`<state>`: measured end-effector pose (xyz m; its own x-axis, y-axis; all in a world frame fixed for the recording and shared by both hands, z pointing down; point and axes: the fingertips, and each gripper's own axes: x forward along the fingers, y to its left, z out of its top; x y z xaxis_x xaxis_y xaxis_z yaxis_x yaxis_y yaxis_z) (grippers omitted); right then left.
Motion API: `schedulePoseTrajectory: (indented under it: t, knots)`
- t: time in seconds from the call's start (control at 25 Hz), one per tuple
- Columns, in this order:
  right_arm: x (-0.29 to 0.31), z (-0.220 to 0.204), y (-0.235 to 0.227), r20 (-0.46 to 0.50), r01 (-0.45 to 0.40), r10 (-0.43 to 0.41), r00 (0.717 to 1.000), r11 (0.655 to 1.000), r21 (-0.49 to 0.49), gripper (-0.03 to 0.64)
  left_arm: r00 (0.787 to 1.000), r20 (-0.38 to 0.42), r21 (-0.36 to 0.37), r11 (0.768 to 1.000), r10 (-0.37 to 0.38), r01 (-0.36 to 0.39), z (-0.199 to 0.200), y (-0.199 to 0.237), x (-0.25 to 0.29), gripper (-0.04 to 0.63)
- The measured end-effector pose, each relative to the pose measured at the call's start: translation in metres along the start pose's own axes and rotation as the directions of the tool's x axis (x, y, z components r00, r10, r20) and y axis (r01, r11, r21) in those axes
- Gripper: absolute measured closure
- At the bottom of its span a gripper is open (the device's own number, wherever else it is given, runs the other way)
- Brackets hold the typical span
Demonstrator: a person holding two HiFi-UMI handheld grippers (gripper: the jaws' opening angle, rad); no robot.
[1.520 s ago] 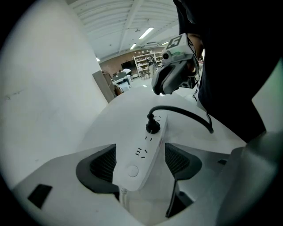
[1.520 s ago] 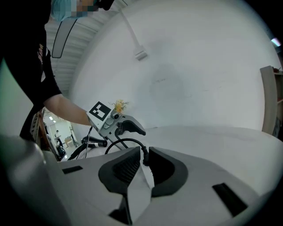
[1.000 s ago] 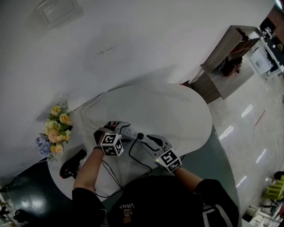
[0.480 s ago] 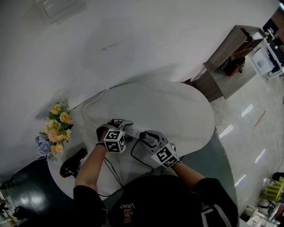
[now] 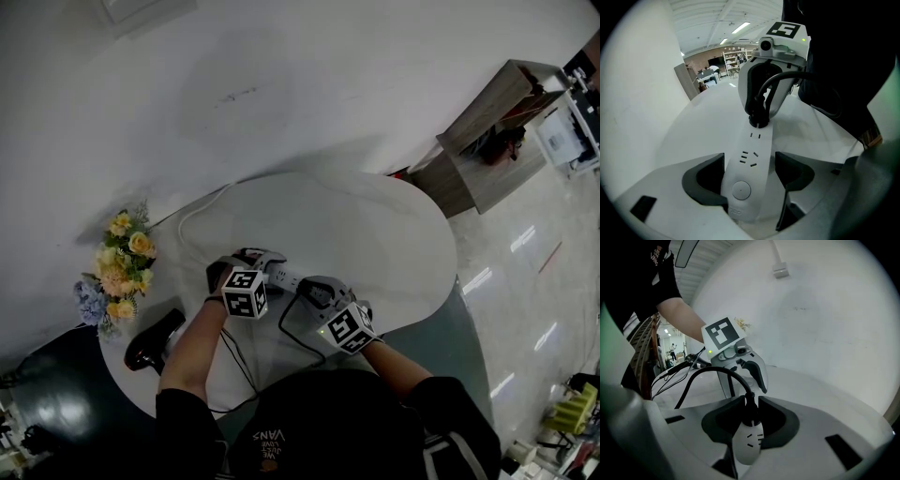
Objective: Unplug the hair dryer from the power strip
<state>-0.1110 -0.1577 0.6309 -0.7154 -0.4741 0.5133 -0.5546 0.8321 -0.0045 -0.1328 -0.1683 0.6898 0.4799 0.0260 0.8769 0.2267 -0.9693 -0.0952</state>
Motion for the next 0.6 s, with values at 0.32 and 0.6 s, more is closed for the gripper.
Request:
schedulePoseTrajectory:
  t: [0.32,0.6]
  knots:
    - [-0.0012,0.0018,0.0032,0.019,-0.014,0.014,1.0,1.0,-0.011,0.522,0.999,0.0,-0.011,0.999,-0.033,0.033,-0.0017,-0.0003,0.0009,0.25]
    - [-0.0047,0.0023,0.0038,0.035,-0.007,0.006,0.999,1.0,0.016,0.525,0.998,-0.015,-0.004,0.999,-0.054,0.054,-0.0014,-0.0019,0.0014,0.273]
